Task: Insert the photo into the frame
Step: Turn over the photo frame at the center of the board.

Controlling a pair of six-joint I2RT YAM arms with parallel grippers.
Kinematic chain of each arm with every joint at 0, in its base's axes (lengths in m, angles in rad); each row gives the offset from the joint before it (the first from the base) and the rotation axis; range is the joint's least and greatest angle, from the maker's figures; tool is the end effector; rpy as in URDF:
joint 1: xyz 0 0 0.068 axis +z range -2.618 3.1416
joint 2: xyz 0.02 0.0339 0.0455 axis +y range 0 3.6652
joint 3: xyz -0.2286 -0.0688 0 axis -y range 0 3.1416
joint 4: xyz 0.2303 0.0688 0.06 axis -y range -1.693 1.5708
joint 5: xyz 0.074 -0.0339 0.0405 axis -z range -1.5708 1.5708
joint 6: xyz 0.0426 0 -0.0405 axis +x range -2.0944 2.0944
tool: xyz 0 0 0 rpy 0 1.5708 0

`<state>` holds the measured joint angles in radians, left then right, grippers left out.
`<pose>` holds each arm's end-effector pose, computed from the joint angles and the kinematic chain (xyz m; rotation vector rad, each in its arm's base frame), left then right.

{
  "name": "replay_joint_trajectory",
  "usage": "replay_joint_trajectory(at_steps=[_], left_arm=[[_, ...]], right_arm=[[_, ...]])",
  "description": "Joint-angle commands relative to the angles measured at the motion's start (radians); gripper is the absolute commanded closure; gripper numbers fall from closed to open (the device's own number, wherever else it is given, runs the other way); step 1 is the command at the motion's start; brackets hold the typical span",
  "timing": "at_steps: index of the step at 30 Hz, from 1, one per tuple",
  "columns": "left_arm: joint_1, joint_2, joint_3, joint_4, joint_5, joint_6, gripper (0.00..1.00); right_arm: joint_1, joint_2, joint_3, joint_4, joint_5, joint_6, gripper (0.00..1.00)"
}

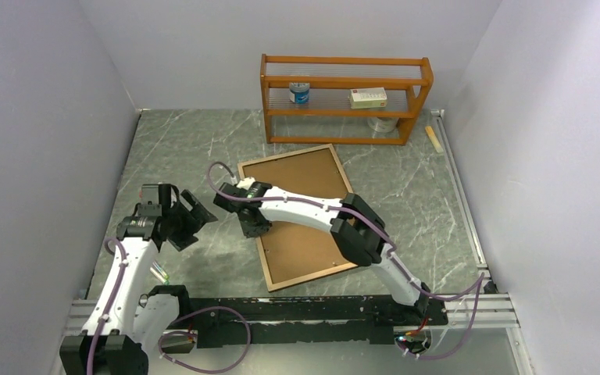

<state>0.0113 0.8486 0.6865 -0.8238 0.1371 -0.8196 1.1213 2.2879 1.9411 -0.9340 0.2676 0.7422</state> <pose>0.1701 -0.0039 0.2102 -1.0065 2.4156 -0.4749 0.2014 0.3915 0.1537 -0.4658 2.7150 0.1017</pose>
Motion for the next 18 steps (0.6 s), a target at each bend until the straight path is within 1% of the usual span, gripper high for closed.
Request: replay_joint_trajectory(at_steps=[1,3,7,11,13,18], left_arm=[[-0.002,0.053,-0.023,0.174,0.239,0.037,0.12],[-0.002,0.078,-0.036,0.235,0.319,0.043,0.10],[-0.001,0.131,-0.053,0.380,0.507,0.042,0.09],[-0.001,0.173,-0.047,0.545,0.629,0.009,0.08],[-0.002,0.205,-0.039,0.581,0.639,0.011,0.08],[-0.001,0.335,-0.011,0.596,0.597,0.030,0.10]], right_arm=[[0.000,-0.201,-0.079,0.064,-0.074,0.056,0.93],[-0.001,-0.246,-0.120,0.091,-0.095,0.054,0.93],[0.000,-0.327,-0.202,0.163,-0.155,0.022,0.93],[-0.001,-0.377,-0.226,0.183,-0.210,-0.023,0.94],[0.001,-0.405,-0.248,0.206,-0.250,-0.043,0.94],[0.001,-0.466,-0.266,0.234,-0.338,-0.105,0.94]])
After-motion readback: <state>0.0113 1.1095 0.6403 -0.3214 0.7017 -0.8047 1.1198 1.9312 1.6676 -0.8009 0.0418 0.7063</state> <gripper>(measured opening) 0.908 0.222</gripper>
